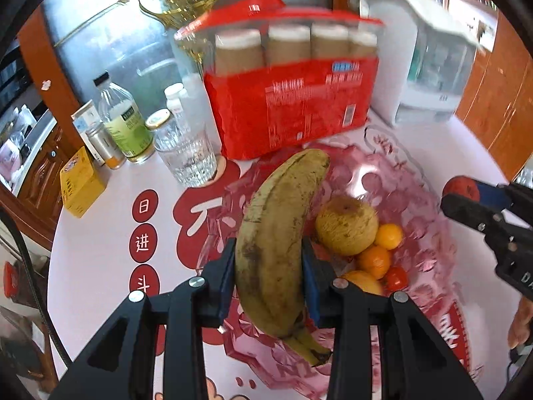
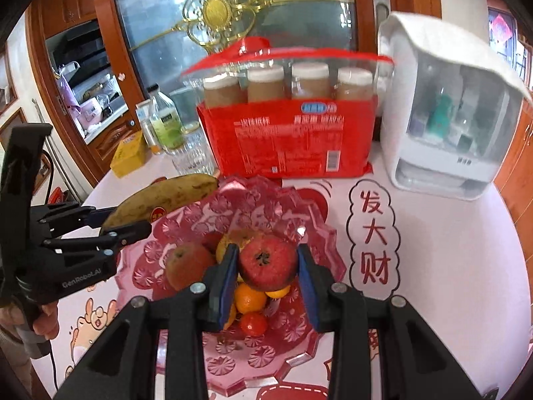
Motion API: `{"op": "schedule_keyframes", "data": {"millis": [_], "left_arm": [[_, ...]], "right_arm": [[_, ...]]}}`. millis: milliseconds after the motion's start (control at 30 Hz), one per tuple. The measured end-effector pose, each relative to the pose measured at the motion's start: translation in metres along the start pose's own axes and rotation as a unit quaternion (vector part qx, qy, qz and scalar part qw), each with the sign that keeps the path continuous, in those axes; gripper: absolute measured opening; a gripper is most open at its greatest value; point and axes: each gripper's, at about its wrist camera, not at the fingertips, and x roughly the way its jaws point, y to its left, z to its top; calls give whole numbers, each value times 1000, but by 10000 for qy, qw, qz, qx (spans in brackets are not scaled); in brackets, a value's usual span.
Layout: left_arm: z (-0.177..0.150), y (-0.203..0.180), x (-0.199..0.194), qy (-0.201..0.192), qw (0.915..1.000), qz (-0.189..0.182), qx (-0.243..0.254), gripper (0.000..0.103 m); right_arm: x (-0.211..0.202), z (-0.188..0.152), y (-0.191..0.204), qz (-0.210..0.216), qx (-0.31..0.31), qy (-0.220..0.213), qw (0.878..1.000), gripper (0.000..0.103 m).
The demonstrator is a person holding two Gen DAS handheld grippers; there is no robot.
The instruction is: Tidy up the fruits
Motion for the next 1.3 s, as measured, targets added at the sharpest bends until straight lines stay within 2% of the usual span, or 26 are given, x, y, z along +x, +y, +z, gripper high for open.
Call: {"op": "schedule_keyframes", "data": {"millis": [400, 600, 667, 733, 767, 833, 1300], "left_arm": [[-8, 4, 44, 374, 9992, 101, -12, 34], [-11, 3, 47, 350, 9993, 98, -74, 35], [-12, 5, 45, 310, 9994, 69, -147, 41], [-12, 6, 41, 266, 9993, -22, -244, 68], [-12, 6, 38, 200, 9994, -28, -296, 77], [-12, 5, 32, 130, 9994, -82, -307, 83], [-21, -8, 9, 67, 9989, -203, -417, 94]], "right_arm": [[45, -16, -4, 87, 201, 421, 9989, 35], [55, -22, -1, 137, 200, 577, 9980, 36], [55, -23, 2, 144, 155, 602, 9980, 39], [53, -24, 5, 138, 94, 571, 9982, 47], [51, -24, 6, 122, 77, 543, 9984, 52], [47, -23, 8, 114, 71, 475, 9988, 57], [35, -22, 7, 43, 119, 403, 9991, 58]]}}
